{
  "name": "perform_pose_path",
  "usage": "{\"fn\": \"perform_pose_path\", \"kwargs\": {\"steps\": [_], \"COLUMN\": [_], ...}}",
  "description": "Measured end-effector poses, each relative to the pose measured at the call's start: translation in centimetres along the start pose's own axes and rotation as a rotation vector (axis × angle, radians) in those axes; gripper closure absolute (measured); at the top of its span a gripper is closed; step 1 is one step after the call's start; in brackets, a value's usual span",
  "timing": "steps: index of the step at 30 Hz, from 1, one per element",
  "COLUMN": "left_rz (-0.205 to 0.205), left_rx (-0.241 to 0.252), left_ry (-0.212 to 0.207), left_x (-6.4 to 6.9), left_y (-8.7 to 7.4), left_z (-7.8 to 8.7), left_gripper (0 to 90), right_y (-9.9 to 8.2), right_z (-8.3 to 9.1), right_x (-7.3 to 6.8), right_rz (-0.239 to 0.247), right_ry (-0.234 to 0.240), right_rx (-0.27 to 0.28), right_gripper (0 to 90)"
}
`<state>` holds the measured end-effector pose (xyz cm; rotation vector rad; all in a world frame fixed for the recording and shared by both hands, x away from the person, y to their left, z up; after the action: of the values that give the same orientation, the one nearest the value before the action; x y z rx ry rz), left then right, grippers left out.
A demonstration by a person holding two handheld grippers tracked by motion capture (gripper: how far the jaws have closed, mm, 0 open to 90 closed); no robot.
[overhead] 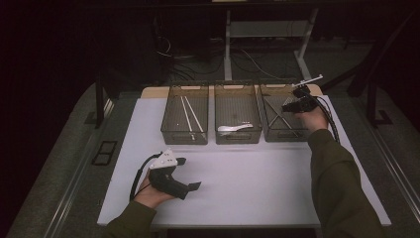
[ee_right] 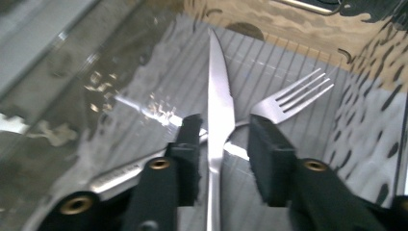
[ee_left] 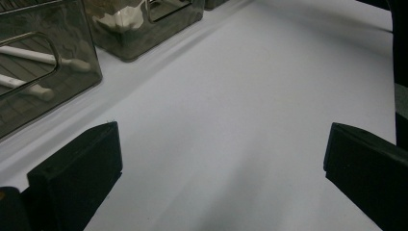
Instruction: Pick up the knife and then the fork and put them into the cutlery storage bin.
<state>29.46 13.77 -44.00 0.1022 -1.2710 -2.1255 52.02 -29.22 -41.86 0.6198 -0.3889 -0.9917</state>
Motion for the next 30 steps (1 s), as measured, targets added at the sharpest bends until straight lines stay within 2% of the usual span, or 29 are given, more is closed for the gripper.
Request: {"fn": "perform_pose_path", "kwargs": {"steps": [2,7,9,11,13,19,30], "left_rz": [0.001,0.001,-0.003,-0.002,-0.003,-0.005,-0.028], "left_rx": [-0.001,-0.009,-0.011,-0.009,-0.007,-0.006,-0.007], "left_ry": [-0.001,-0.002,-0.001,0.003,0.006,0.019,0.007], "left_x": [0.0,-0.1,-0.1,-0.1,-0.1,-0.3,0.1], "left_y": [0.0,-0.2,-0.2,-0.2,-0.2,-0.3,-0.6], "left_z": [0.0,0.0,0.0,0.0,0.0,0.0,-0.2], "left_gripper": [0.0,0.0,0.0,0.0,0.0,0.0,0.0], "right_y": [0.0,0.3,0.3,0.4,0.3,-0.9,-2.9], "right_z": [0.3,1.8,2.5,3.3,4.1,5.7,8.3], "right_x": [-0.1,-0.6,-0.8,-1.1,-1.3,-1.9,-3.2], "right_rz": [-0.012,-0.022,-0.011,0.007,0.004,0.007,0.058], "right_ry": [0.024,0.074,0.079,0.061,0.045,0.053,0.095], "right_rx": [0.016,0.049,0.067,0.103,0.126,0.156,0.266], "right_gripper": [55.6,44.6,41.3,38.9,35.2,28.9,22.5]}}
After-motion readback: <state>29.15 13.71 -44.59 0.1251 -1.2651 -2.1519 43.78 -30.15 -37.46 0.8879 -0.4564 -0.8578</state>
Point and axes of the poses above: each handheld gripper's, and its own axes: z roughly backward along the jaws, y roughly out of its top, x roughly to its right, the point moved 3 cm from there along -z, roughly forward along the jaws, and after that the axes turned 8 degrees about z, right-handed, at the moved point
